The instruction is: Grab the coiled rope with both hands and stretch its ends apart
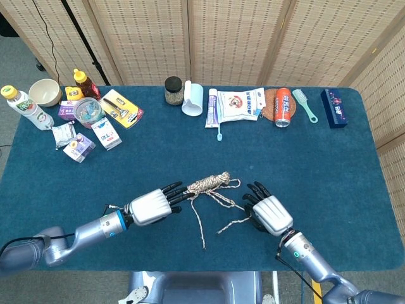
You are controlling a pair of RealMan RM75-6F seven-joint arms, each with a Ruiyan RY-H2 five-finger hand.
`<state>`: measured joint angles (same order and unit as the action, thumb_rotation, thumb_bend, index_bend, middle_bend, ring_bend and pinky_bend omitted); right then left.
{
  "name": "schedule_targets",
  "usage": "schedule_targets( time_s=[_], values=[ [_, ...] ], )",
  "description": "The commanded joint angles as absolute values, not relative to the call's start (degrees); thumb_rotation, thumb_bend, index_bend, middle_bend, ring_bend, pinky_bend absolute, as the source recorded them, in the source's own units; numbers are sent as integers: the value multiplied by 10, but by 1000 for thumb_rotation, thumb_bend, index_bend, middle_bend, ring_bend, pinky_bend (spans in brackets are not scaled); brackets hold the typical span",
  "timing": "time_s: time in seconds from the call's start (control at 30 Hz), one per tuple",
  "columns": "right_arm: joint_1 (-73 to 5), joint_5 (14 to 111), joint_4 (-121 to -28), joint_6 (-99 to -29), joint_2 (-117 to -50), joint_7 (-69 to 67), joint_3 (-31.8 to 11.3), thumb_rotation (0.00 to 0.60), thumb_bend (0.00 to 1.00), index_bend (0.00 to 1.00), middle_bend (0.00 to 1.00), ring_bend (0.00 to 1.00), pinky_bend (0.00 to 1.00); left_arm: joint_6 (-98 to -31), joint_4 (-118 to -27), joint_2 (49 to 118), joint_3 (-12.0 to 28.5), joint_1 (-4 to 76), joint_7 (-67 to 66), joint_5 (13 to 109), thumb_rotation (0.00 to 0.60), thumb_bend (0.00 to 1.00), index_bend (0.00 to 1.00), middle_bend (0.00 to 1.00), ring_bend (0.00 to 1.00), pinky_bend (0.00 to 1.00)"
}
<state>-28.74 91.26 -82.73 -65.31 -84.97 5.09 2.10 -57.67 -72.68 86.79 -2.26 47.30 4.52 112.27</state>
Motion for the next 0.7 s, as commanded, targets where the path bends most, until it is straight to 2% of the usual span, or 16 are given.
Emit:
schedule_targets(
  time_s=[0.03,0.7],
  values=[
    [-286,911,-825,-652,-850,49,20,600,503,602,272,46,0,-560,-722,884,-20,489,45,1116,600,384,386,0,0,0],
    [-280,906,-805,-646,-849,31,20,600,504,602,272,46,0,-513,-659,974,-20,542,37,1058,600,386,372,0,0,0]
  ],
)
